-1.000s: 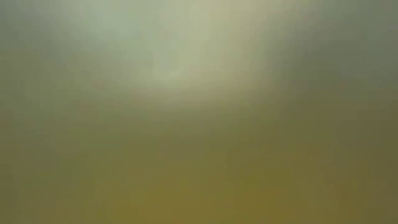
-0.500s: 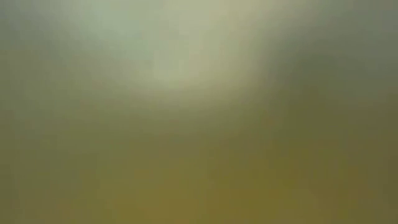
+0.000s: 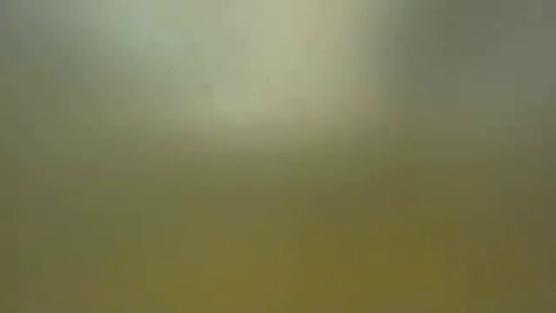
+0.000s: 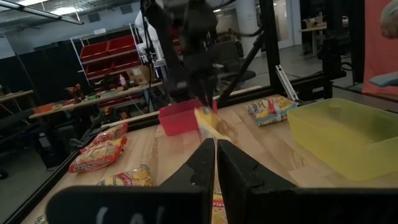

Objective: Sort Maruchan noodles
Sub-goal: Put the yellow noodle pack into the red bin

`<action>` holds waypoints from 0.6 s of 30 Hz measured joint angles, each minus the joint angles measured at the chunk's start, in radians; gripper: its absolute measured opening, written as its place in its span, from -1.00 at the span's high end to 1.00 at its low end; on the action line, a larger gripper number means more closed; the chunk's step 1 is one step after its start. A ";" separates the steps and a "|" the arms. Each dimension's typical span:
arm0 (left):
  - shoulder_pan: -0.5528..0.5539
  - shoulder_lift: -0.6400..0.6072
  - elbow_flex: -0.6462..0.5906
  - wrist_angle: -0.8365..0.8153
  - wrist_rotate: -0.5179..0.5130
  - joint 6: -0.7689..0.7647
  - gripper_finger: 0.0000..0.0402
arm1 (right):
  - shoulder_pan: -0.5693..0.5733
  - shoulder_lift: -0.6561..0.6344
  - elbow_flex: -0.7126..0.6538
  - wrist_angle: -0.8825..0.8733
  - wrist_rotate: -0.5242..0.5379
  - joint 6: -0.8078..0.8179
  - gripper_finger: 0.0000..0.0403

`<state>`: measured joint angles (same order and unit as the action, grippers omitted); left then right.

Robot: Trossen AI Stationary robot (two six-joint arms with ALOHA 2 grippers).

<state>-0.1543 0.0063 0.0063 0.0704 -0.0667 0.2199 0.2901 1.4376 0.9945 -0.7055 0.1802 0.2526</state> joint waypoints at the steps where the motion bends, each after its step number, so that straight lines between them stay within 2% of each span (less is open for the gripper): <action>1: 0.000 0.000 0.000 0.000 0.000 0.000 0.88 | 0.018 0.000 0.031 -0.064 0.051 -0.003 0.97; 5: 0.000 0.000 0.000 0.000 0.000 0.000 0.88 | 0.085 0.000 0.128 -0.275 0.223 0.018 0.98; 8: 0.000 0.000 0.000 0.000 0.000 0.000 0.88 | 0.122 0.000 0.165 -0.418 0.311 0.063 0.98; 18: 0.000 0.000 0.000 0.000 0.000 0.000 0.88 | 0.203 -0.013 0.171 -0.833 0.484 0.298 0.98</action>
<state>-0.1546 0.0063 0.0063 0.0701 -0.0667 0.2202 0.4928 1.4242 1.1652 -1.5388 0.6639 0.5511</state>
